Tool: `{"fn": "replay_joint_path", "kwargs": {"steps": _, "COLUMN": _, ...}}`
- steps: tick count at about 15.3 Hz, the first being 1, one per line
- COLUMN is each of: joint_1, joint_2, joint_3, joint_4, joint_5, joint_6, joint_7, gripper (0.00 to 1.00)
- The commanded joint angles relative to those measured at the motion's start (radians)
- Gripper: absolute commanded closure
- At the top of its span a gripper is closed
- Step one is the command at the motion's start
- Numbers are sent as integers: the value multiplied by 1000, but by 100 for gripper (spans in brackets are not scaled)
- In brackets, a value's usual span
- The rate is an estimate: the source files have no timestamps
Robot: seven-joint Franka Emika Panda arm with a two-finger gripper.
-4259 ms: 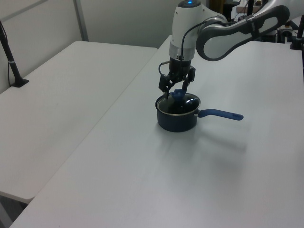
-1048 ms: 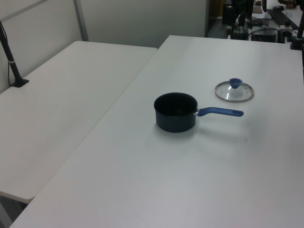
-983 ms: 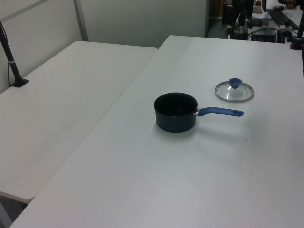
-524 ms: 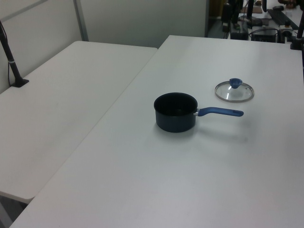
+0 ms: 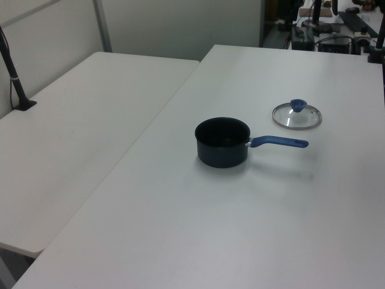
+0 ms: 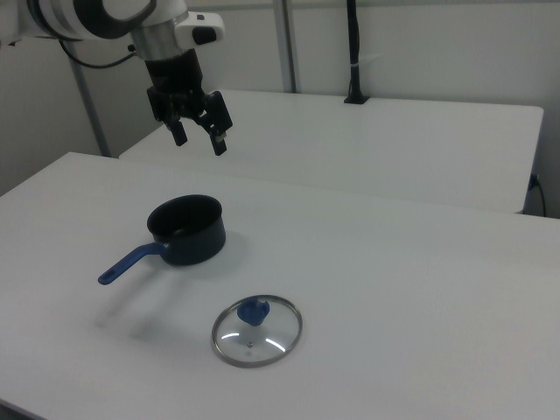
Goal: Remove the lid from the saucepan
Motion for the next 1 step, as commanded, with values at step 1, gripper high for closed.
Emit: {"fn": "replay_joint_path", "kwargs": {"steps": 1, "joint_1": 13, "joint_2": 2, "joint_3": -17, "joint_4": 21, "joint_5": 17, "joint_6": -30, "joint_7": -24, "gripper": 0}}
